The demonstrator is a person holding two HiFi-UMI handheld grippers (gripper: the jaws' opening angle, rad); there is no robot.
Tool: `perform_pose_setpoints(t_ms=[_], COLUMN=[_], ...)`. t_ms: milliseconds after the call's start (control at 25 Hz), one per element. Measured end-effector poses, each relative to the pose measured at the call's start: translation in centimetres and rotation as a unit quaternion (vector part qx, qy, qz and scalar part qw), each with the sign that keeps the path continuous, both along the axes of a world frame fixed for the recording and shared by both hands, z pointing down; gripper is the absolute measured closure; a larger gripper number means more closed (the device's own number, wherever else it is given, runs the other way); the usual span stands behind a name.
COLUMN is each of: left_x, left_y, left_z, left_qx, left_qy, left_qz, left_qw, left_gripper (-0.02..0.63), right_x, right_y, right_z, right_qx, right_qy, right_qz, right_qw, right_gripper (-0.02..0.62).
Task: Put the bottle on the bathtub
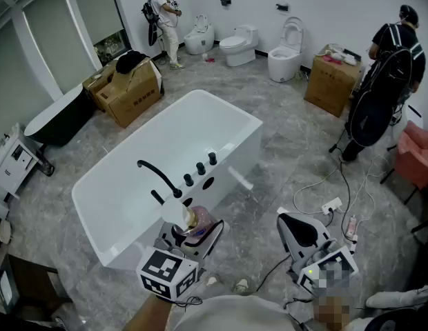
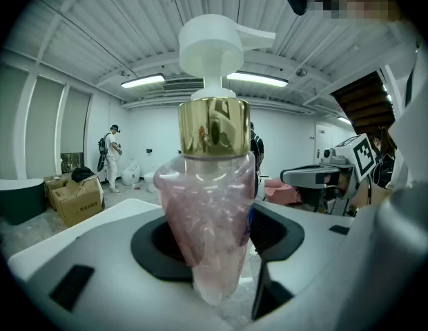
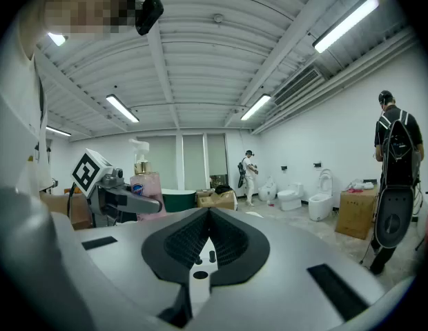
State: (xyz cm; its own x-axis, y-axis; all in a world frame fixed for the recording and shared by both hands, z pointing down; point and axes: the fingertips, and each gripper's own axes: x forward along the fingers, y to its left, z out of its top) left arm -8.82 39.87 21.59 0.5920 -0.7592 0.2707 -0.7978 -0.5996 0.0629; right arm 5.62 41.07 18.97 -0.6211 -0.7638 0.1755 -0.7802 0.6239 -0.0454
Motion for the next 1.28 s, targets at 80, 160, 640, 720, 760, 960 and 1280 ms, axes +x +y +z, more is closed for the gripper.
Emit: perform_pose_setpoints(t_ms=[80,160,640,720,760,960,1280], left_x=[0.0,0.1,2.1,2.2,2.3,2.4,2.4], left_y=[-0.2,-0.3,-0.5,-0.9,-1.2,-2.5,-7.7], left_z=[-0.1,-0.2,0.0,0.2,0.1,0.3,2.3], left_qx=[0.003,0.005,0.001,0.002,0.005,0.016,0.02], left_qy=[0.0,0.001,0.006,0.007,0.007,0.015,0.012], left_qz=[-0.005,-0.006,-0.005,-0.006,-0.006,-0.002,0.001], left_qw=[1.0,1.0,1.0,1.0,0.9999,0.9998,0.9997], left_gripper=[0.356,0.356,0.356,0.356,0.356,0.356,0.356], right_x=[0.2,0.4,3.4,3.6,3.6,3.5,3.1], right_y=[-0.2,-0.3,-0.8,-1.0,-1.2,-2.5,-6.9], right_z=[0.2,0.2,1.1,1.1,1.0,1.1,3.5], right_qx=[0.003,0.01,0.001,0.003,0.004,0.012,0.004], right_qy=[0.005,0.008,0.028,0.027,0.027,0.031,0.027], right_qz=[-0.001,-0.001,0.013,0.011,0.01,0.011,0.004], right_qw=[1.0,1.0,1.0,1.0,1.0,0.999,1.0], right_gripper=[0.568,0.568,0.568,0.568,0.568,0.568,0.568])
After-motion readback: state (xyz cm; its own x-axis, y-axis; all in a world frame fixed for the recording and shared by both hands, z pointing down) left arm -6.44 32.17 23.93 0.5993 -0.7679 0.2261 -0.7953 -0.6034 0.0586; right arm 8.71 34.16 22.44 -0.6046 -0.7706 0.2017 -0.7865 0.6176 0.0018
